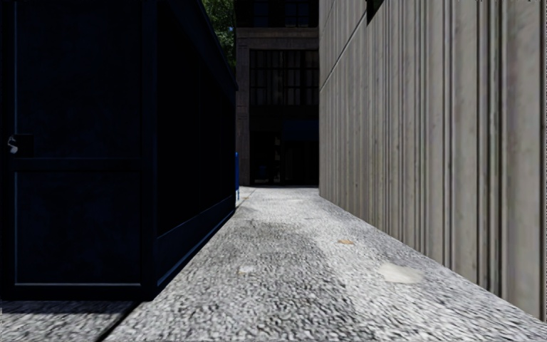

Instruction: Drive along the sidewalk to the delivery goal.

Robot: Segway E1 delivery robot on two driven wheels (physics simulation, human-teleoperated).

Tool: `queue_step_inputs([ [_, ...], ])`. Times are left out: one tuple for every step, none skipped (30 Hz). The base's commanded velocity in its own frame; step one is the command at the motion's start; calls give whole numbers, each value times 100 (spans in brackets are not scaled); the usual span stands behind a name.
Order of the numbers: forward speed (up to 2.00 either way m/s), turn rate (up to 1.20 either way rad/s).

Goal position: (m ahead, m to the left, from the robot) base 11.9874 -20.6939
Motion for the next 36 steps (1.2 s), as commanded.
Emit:
queue_step_inputs([
  [200, 0],
  [200, 0],
  [200, 0],
  [200, 0],
  [200, 0],
  [200, 0],
  [200, 0],
  [200, 0],
  [200, 0],
  [200, 0],
  [200, 0],
  [200, 0],
  [200, 0],
  [200, 0],
  [200, 0],
  [200, 0],
  [200, 0],
  [200, 0],
  [200, 0],
  [200, 0],
  [200, 0],
  [200, 0],
  [200, 0],
  [200, 0],
  [200, 0],
  [200, 0],
  [200, 0],
  [200, 0],
  [200, 0],
  [200, 0],
  [200, 0],
  [200, 0],
  [200, 0],
  [200, 0],
  [200, 0],
  [200, 0],
])
